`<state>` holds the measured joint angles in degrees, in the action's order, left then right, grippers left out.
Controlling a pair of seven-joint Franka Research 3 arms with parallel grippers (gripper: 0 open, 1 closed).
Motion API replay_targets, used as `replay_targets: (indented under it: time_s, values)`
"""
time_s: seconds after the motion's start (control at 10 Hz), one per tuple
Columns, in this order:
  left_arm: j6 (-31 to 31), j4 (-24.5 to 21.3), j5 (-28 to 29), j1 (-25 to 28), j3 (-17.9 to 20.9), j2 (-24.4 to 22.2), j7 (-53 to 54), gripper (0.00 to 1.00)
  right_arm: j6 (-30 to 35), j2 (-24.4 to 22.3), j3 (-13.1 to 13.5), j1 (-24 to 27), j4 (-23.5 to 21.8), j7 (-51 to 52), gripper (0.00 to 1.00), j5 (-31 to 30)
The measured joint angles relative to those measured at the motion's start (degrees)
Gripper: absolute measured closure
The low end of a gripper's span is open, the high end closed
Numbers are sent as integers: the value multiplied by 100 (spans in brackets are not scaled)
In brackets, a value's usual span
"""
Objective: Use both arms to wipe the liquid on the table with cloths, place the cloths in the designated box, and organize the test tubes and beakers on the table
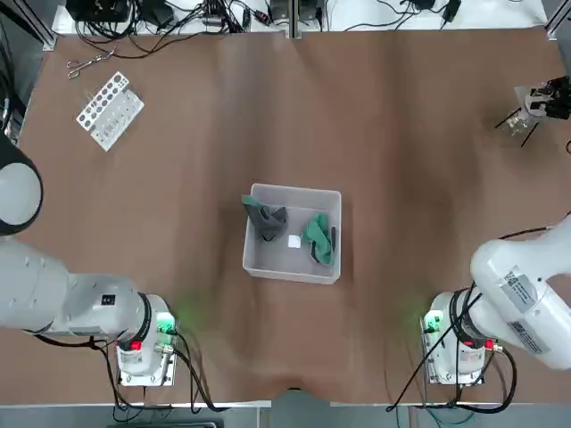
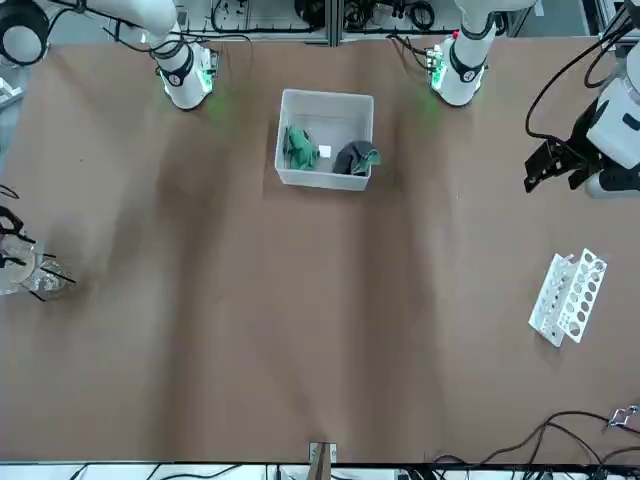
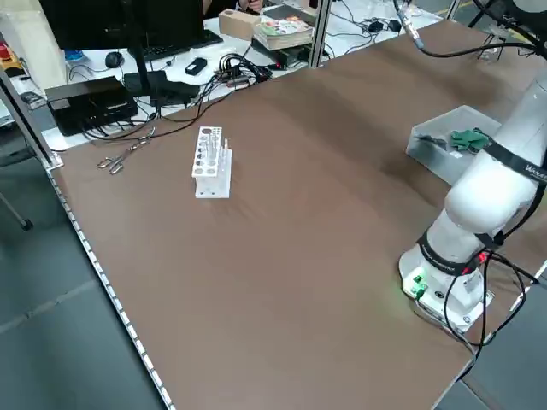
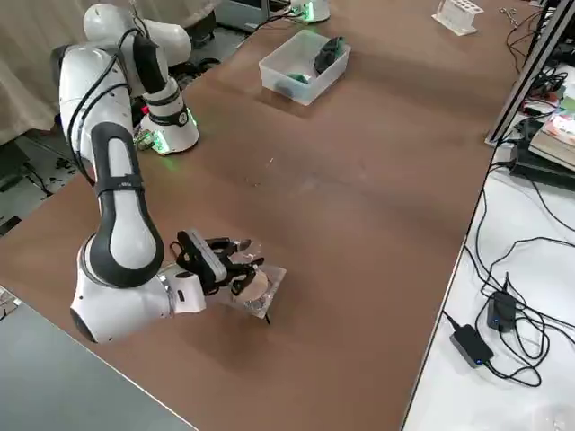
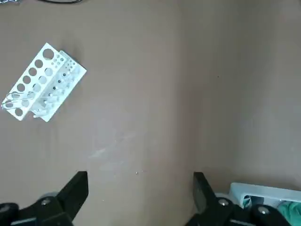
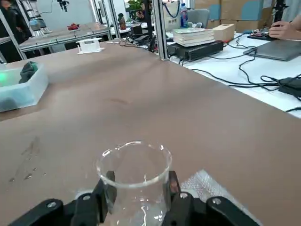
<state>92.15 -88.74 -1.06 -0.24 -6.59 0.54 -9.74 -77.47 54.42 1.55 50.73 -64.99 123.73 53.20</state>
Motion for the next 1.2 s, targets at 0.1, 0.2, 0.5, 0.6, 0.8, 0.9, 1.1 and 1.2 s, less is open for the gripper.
replay_targets:
  time_s: [0.1, 0.2, 0.5, 0.6, 0.8, 0.9, 1.1, 1.2]
  values:
    - [0, 0, 0, 3, 0, 2, 0, 2, -37, 21, -4, 36, 0, 19, 48, 1]
    - [0, 0, 0, 4, 0, 4, 0, 2, -71, 30, -8, 64, 0, 27, 47, 1]
    - [0, -34, 0, 4, 0, 4, 0, 2, -292, 84, -15, 90, 2, 29, 46, 195]
    - [0, -37, 0, 4, 0, 4, 0, 2, -351, 110, -17, 91, 9, 30, 45, 260]
    - [0, -43, 0, 10, 0, 5, 0, 2, -387, 148, -18, 91, 40, 31, 42, 308]
    - [0, -44, 0, 12, 0, 8, -1, 2, -387, 152, -18, 91, 57, 31, 40, 311]
    - [0, -45, 0, 12, 0, 17, -1, 2, -382, 152, -19, 93, 84, 31, 19, 314]
    - [0, -45, 0, 13, 0, 19, -1, 2, -378, 152, -19, 104, 102, 31, 3, 315]
